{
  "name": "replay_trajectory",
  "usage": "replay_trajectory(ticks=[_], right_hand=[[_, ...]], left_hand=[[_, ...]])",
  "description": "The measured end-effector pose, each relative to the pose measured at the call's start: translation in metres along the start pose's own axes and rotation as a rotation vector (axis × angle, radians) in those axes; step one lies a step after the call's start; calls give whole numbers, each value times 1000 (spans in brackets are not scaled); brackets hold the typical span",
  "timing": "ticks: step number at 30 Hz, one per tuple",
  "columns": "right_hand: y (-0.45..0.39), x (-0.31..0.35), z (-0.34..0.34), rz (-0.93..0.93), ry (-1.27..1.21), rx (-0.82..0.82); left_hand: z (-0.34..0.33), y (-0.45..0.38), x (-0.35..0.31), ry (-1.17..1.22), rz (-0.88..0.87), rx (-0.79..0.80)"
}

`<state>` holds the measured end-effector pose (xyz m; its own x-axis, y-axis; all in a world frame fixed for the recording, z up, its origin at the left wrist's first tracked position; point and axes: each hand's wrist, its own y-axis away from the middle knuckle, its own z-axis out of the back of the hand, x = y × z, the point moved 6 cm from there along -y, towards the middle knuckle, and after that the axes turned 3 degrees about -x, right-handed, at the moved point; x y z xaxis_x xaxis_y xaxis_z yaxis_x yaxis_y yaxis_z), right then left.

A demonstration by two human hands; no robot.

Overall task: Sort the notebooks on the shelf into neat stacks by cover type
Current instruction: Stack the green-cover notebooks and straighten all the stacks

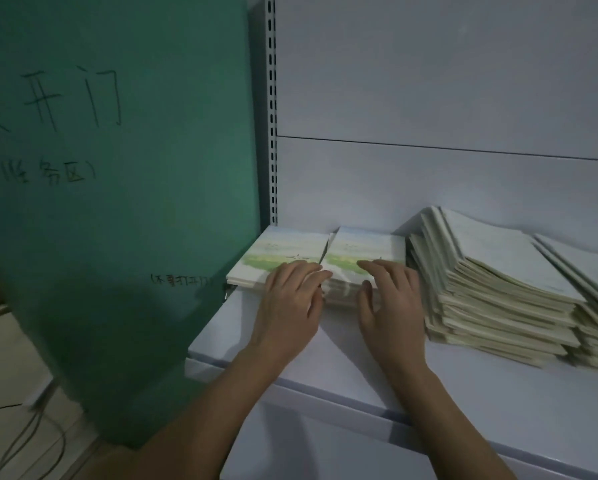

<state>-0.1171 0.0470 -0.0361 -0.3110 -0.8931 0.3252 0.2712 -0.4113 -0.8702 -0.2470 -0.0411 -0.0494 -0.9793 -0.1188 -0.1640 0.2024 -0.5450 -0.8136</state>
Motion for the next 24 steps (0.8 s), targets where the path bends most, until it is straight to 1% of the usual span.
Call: replay_trajectory(ticks=[2, 4, 6, 8, 10, 12, 14, 15, 16, 17, 18, 21, 22, 23, 24], right_hand=[[-2, 15, -3, 84, -37, 37], [-5, 29, -16, 127, -75, 130], [-8, 45, -35, 127, -90, 241], [-15, 63, -58, 119, -55, 363], [-21, 80, -84, 109, 29, 489], [-25, 90, -111, 79, 150, 617], [-23, 93, -134, 33, 257, 772], [-19, 94, -142, 41, 310, 831], [-18, 95, -146, 54, 342, 853], [-17, 96, -147, 53, 341, 831], [-17, 99, -146, 41, 317, 773], [-11, 118, -141, 28, 271, 525], [-8, 120, -142, 27, 283, 471], [-6, 120, -143, 20, 292, 444], [-6, 120, -145, -10, 282, 465]], left_hand=[[21, -2, 24, 21, 117, -44], [42, -2, 62, 67, 322, -47], [53, 0, 105, 182, 570, 12], [51, 1, 143, 370, 798, 85], [44, 3, 166, 537, 948, 178], [36, 4, 176, 669, 1012, 290], [33, 4, 180, 747, 1023, 384], [32, 5, 182, 775, 1019, 423], [32, 5, 185, 803, 1014, 455], [31, 5, 189, 833, 1006, 480], [31, 5, 193, 866, 997, 493], [29, 2, 204, 959, 974, 513], [28, 2, 204, 994, 970, 531], [26, 2, 206, 1023, 969, 550], [24, 3, 206, 1051, 969, 572]])
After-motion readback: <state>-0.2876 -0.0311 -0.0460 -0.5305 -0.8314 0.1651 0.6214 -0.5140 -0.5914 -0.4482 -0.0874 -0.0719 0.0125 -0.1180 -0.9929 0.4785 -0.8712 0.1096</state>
